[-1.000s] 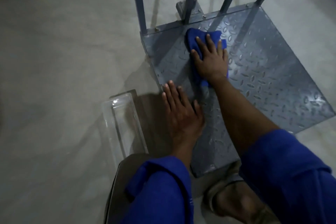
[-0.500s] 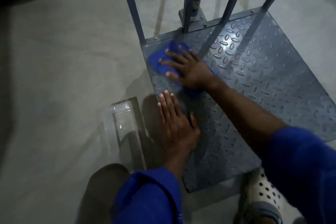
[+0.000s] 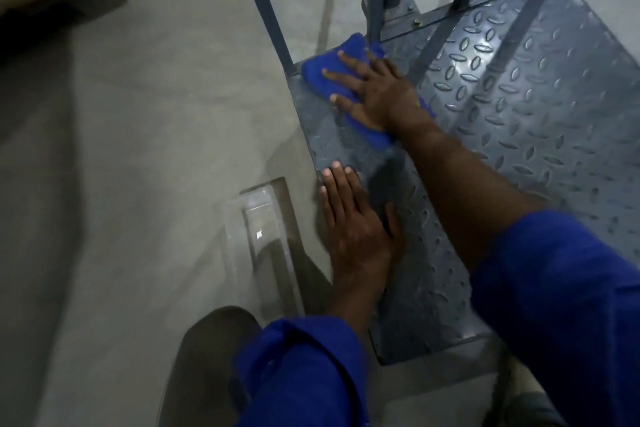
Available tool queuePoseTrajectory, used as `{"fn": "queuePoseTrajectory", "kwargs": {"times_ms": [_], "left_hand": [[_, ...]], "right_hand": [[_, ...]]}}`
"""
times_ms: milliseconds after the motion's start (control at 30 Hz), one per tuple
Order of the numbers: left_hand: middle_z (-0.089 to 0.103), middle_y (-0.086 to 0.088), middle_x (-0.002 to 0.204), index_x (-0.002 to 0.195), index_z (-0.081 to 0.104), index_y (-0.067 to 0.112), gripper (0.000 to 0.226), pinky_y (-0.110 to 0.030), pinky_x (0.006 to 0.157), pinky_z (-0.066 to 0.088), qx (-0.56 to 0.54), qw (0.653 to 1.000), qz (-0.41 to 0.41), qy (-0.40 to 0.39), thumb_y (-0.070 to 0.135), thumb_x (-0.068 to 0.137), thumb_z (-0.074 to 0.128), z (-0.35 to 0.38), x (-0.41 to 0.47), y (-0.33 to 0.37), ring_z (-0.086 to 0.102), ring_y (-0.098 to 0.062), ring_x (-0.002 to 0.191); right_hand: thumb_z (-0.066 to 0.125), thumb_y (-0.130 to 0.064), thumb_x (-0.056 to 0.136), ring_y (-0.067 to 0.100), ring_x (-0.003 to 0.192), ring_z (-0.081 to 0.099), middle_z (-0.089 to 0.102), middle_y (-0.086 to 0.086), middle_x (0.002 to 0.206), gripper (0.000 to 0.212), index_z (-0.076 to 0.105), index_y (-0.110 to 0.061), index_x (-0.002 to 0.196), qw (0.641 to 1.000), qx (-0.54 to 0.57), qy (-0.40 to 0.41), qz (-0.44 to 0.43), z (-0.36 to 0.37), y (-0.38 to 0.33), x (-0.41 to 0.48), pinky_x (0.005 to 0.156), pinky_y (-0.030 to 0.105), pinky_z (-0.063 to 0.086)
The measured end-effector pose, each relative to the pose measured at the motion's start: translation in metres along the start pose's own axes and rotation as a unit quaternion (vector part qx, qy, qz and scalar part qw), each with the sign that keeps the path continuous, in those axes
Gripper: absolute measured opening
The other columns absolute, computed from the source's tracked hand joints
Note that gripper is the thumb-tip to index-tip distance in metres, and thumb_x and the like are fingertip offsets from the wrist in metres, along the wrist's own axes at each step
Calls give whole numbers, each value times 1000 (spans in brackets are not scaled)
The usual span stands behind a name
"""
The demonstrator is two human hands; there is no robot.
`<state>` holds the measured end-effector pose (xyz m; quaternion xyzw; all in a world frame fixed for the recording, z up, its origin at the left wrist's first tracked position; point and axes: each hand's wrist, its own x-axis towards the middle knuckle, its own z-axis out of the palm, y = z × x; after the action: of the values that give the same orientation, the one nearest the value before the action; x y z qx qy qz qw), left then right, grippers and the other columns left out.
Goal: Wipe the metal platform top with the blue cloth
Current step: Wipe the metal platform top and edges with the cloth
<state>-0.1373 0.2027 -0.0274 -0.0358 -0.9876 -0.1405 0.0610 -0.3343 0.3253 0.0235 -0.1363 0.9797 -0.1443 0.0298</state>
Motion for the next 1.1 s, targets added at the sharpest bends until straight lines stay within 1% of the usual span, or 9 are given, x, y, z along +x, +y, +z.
{"fn": "queuePoseTrajectory", "kwargs": {"times_ms": [167,367,433,533,667,767,900,967,1100], "left_hand": [[7,-23,178,168,14,-4,80,-54,134,16,17,1000,5,-5,44,108,37,-3,-3,2,3,-37,167],[-10,-20,179,170,0,-1,87,-52,136,6,30,998,0,-55,49,105,32,-8,-2,2,-13,-33,167],[-12,-20,178,170,-1,-1,88,-53,136,5,37,997,-4,-64,49,105,31,-10,-2,4,-15,-34,166],[-12,-21,178,169,0,-2,88,-53,136,5,44,997,-6,-66,50,105,31,-11,0,6,-14,-34,166],[-8,-21,179,169,3,-2,87,-53,136,7,36,998,-1,-52,49,106,32,-12,-2,4,-10,-34,167],[-6,-21,179,169,4,-2,86,-53,135,9,36,998,8,-42,48,106,34,-11,-2,2,-7,-35,167],[-1,-21,179,170,8,-2,87,-53,135,12,27,999,13,-35,48,104,36,-11,0,-1,-4,-35,167],[3,-20,179,170,11,-2,86,-52,135,13,22,999,11,-31,48,104,37,-9,0,-3,-2,-34,168],[7,-19,179,170,17,1,85,-52,135,16,17,1000,2,-20,49,104,40,-9,2,-4,2,-33,168]], "right_hand": [[12,-75,100,30,164,9,12,-13,177,67,20,-55,163,976,-41,-55,-209,13,-18,-13,132,53,7],[28,-73,100,34,163,20,23,-9,176,64,35,-53,160,991,30,67,116,-4,35,-63,131,55,15],[32,-66,105,37,160,27,30,-5,174,59,39,-48,160,993,-15,99,57,12,22,-103,129,57,22],[27,-70,105,29,163,18,19,-13,176,59,31,-53,162,999,-24,32,-21,17,33,-147,132,52,16],[24,-78,99,34,161,22,20,-12,176,65,25,-58,161,988,-9,61,143,-13,96,-136,130,54,17],[25,-72,104,34,164,9,12,-9,178,63,24,-53,164,970,17,77,230,-18,91,-103,131,58,9],[31,-66,105,36,162,21,26,-5,175,59,35,-48,162,998,-32,51,-9,15,24,-102,130,60,18],[37,-64,106,32,162,22,28,-10,174,55,38,-51,160,997,-24,56,-56,20,24,-117,131,56,18],[35,-66,107,30,165,9,19,-12,176,56,31,-54,161,976,26,95,195,2,57,-126,132,55,7]]}}
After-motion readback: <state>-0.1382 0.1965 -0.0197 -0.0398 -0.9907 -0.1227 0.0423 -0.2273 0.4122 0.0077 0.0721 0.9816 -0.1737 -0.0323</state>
